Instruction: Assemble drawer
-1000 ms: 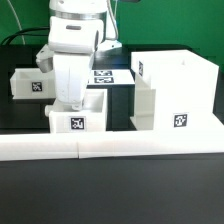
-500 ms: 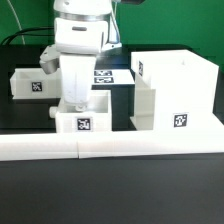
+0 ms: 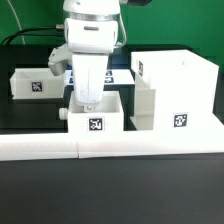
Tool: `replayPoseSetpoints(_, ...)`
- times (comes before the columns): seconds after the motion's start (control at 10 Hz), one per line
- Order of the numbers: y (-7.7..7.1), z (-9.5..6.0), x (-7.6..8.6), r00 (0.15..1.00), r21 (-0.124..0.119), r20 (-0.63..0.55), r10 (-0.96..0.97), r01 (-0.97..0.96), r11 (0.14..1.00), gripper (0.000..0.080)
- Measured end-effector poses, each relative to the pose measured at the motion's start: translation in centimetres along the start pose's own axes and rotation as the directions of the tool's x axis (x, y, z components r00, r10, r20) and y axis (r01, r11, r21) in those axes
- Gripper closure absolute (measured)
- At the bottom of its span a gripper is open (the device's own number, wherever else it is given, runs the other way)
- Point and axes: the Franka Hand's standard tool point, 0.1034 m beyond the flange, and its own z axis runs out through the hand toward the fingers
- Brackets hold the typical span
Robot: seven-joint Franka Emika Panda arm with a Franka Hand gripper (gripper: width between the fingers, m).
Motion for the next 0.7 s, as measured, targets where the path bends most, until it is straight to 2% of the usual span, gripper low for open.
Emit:
replayPoseSetpoints(0.1,0.1,0.1,0.1,1.000,-0.020,-0.002,0.000,0.000,1.000,0.0758)
replayPoseSetpoints(0.2,-0.1,0.2,0.3,1.000,-0.013,-0.002,0.000,0.000,1.000,0.0758)
replayPoseSetpoints(0.5,0.6,0.2,2.0,0.995,-0.022,0.022,-0.095,0.095,0.995,0.0758)
replayPoseSetpoints(0.7,0.6,0.3,1.8,0.995,-0.021,0.023,-0.092,0.093,0.995,0.0758)
